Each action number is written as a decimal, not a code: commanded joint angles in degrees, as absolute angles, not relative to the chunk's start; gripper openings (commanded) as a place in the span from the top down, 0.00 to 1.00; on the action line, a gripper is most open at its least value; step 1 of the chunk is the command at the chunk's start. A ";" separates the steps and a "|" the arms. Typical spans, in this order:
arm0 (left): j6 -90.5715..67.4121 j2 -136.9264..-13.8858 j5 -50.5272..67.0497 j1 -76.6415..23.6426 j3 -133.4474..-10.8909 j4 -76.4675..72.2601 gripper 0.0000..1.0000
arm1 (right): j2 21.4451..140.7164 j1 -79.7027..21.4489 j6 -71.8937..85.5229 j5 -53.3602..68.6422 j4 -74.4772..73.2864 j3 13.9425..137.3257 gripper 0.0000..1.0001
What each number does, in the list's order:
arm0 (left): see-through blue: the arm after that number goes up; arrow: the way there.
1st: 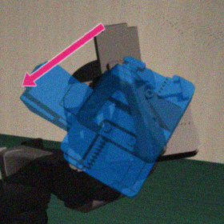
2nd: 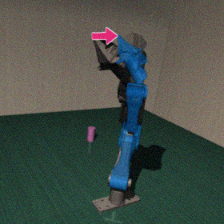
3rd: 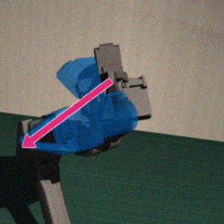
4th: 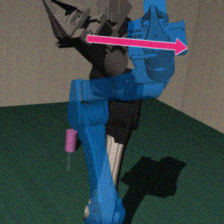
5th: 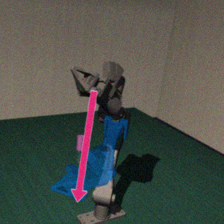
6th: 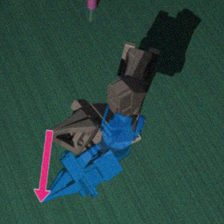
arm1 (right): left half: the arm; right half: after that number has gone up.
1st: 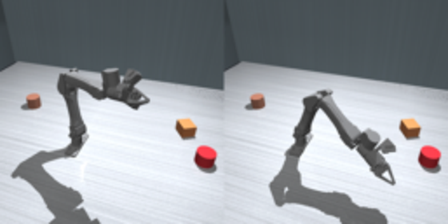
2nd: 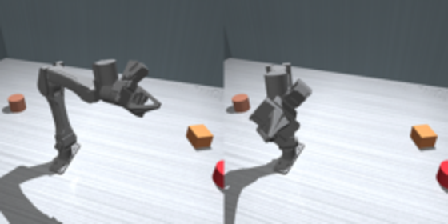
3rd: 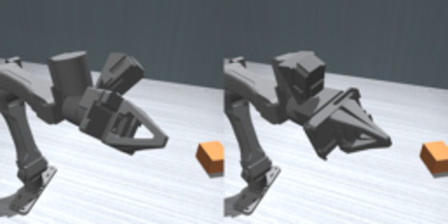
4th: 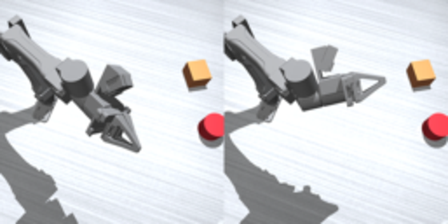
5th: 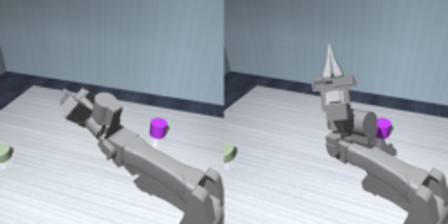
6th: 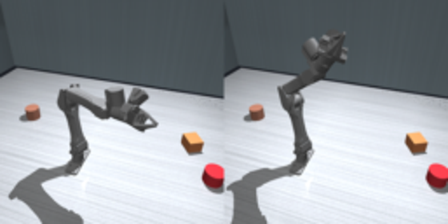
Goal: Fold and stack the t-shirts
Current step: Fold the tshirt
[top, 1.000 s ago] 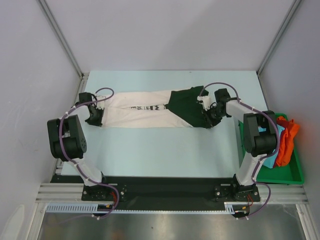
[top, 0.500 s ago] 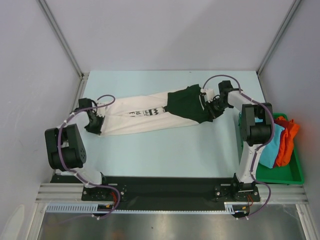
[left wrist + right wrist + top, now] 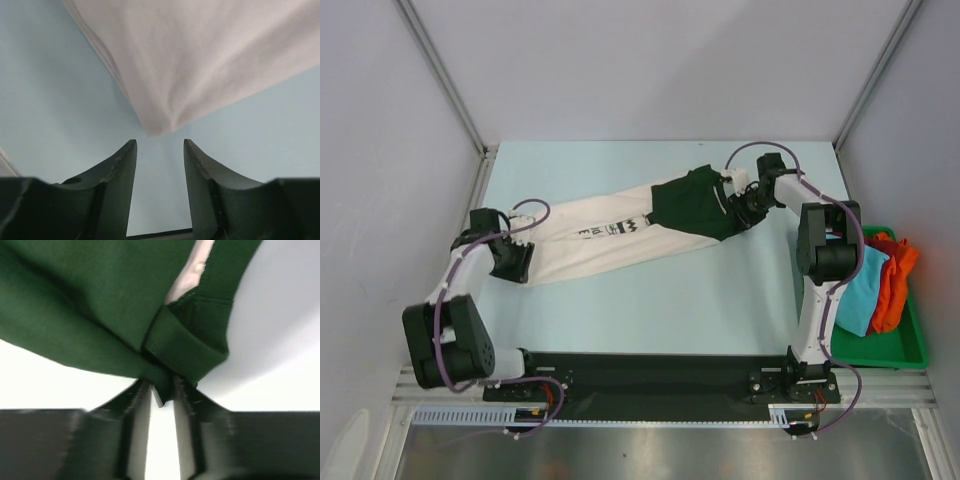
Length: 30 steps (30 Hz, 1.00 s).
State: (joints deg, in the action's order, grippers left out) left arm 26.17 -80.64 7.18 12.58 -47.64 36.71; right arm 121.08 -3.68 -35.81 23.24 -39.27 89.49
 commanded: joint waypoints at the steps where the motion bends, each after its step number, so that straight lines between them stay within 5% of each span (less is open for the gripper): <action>1: 28.91 -70.26 14.92 12.92 -49.92 42.17 0.51 | 120.51 -1.85 -37.97 17.49 -35.51 89.91 0.64; 2: 29.35 -69.01 16.07 12.57 -50.27 42.88 0.49 | 119.54 -1.50 -37.71 17.58 -35.77 89.65 0.55; 6: 34.97 -65.04 15.56 9.24 -48.00 43.51 0.48 | 114.36 -0.44 -37.09 18.02 -37.18 89.99 0.46; 13: 38.14 -69.16 14.94 3.61 -45.35 39.03 0.51 | 113.20 -1.31 -29.63 21.44 -38.14 99.37 0.43; 30: 38.76 -80.59 11.34 0.53 -45.88 33.23 0.52 | 135.26 -9.23 -22.86 20.31 -37.62 120.93 0.43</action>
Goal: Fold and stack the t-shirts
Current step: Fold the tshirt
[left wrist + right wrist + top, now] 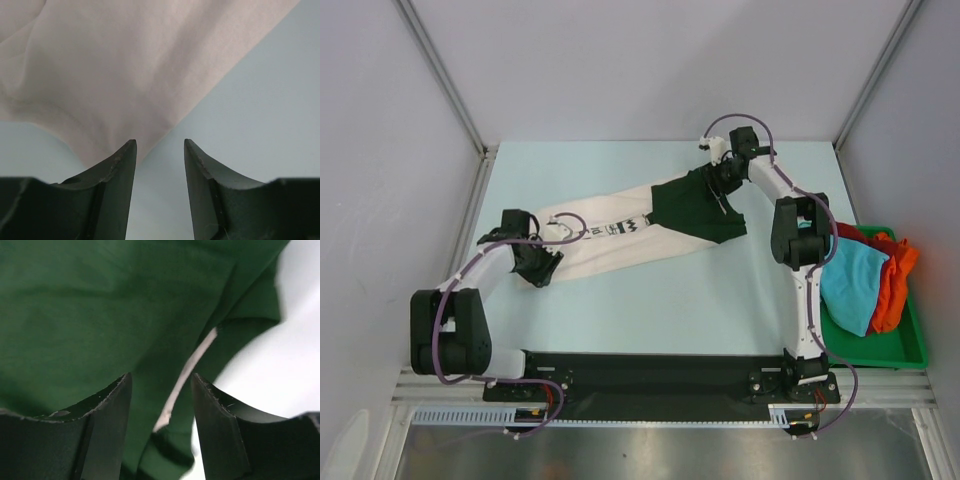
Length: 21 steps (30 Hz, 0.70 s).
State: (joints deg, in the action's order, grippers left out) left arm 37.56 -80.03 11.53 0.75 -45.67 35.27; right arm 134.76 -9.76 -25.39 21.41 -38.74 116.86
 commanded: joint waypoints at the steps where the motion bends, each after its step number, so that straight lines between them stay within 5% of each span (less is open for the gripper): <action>1: 38.67 -80.94 10.90 0.53 -45.70 33.05 0.52 | 136.05 -9.32 -22.16 19.87 -37.01 121.11 0.43; 12: 37.97 -87.18 9.49 -2.37 -46.32 31.82 0.59 | 140.27 -10.72 -21.80 16.79 -35.77 122.78 0.44; 21: 37.18 -88.86 9.93 -3.07 -46.14 34.01 0.90 | 145.01 -12.74 -22.15 12.74 -34.54 125.68 0.50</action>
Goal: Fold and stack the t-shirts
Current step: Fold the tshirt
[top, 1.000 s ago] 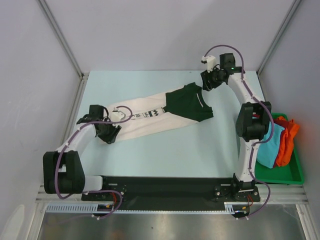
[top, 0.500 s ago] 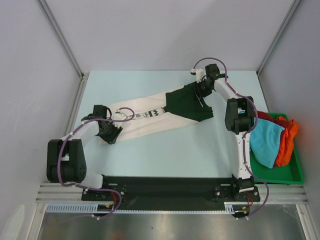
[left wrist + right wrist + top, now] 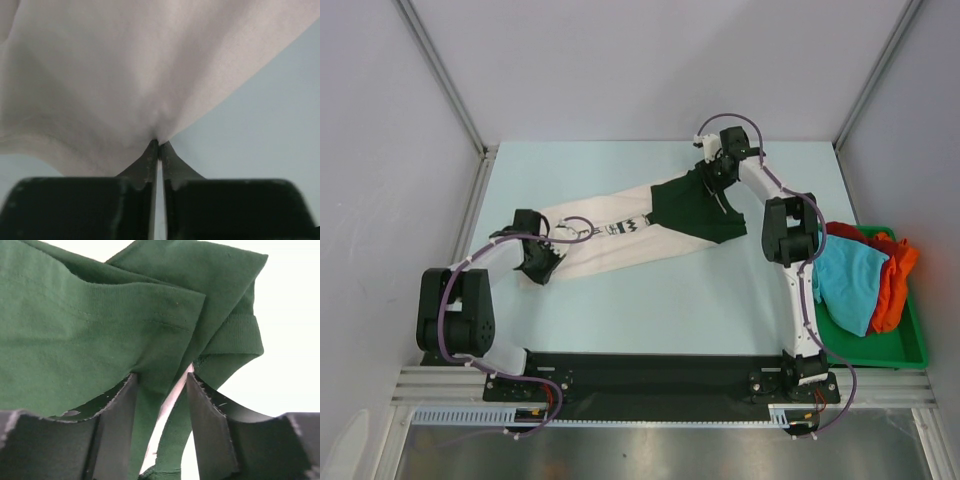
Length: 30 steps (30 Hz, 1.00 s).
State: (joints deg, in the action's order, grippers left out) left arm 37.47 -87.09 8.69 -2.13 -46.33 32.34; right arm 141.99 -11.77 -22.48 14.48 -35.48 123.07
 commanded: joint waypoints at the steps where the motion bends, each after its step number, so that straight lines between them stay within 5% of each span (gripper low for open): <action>1: 37.18 -88.86 9.41 -3.25 -45.97 34.01 0.99 | 145.45 -13.01 -22.58 12.66 -34.54 126.03 0.51; 4: 37.09 -89.21 9.93 -3.43 -45.97 34.71 1.00 | 146.86 -13.18 -22.76 12.57 -34.28 127.00 0.63; 9: 37.00 -88.33 10.98 -5.09 -45.79 37.60 1.00 | 148.97 -13.27 -22.15 12.13 -33.14 128.93 0.99; 19: 34.20 -85.43 13.35 -17.03 -44.82 44.38 1.00 | 158.55 -13.45 -19.95 11.69 -31.03 146.32 1.00; 30: 29.44 -88.41 16.61 -36.46 -46.14 44.83 0.99 | 159.43 -14.68 -17.67 13.45 -17.23 147.22 0.98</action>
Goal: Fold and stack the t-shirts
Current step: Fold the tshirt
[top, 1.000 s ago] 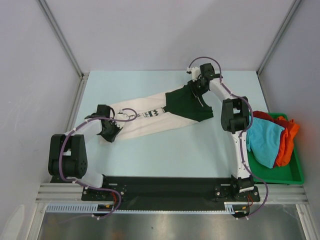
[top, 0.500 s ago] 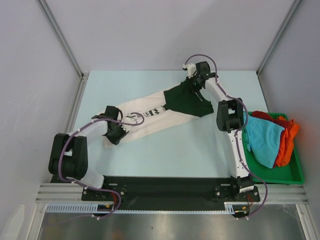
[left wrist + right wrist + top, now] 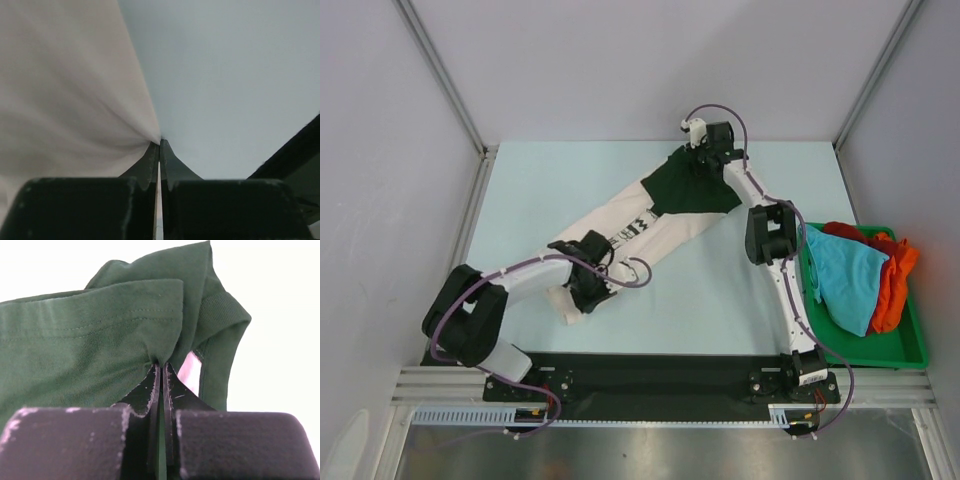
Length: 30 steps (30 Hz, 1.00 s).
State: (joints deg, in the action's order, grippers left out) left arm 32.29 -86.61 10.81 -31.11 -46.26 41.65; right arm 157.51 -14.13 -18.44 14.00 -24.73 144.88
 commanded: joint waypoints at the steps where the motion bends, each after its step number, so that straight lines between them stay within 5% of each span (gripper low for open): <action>1: 29.18 -88.68 16.61 -39.43 -46.49 44.65 0.99 | 159.96 -15.20 -17.75 13.45 -15.57 147.91 0.98; 25: 18.46 -110.56 24.26 -63.45 -69.78 41.48 0.92 | 162.96 -17.31 -14.06 15.38 4.66 150.56 0.98; 26: 18.20 -111.00 24.26 -63.72 -70.66 41.57 0.92 | 162.43 -17.40 -13.80 15.38 4.92 150.30 0.89; 28: 17.32 -111.27 23.73 -64.33 -73.12 41.92 0.81 | 160.94 -17.31 -12.75 13.19 5.80 149.24 0.45; 30: 17.23 -110.40 23.30 -64.34 -75.13 43.15 0.73 | 157.60 -17.31 -13.97 12.66 4.06 147.14 0.22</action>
State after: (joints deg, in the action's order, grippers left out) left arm 19.22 -109.14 17.72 -62.15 -72.01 47.88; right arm 163.41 -17.72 -13.72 14.94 -0.36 146.78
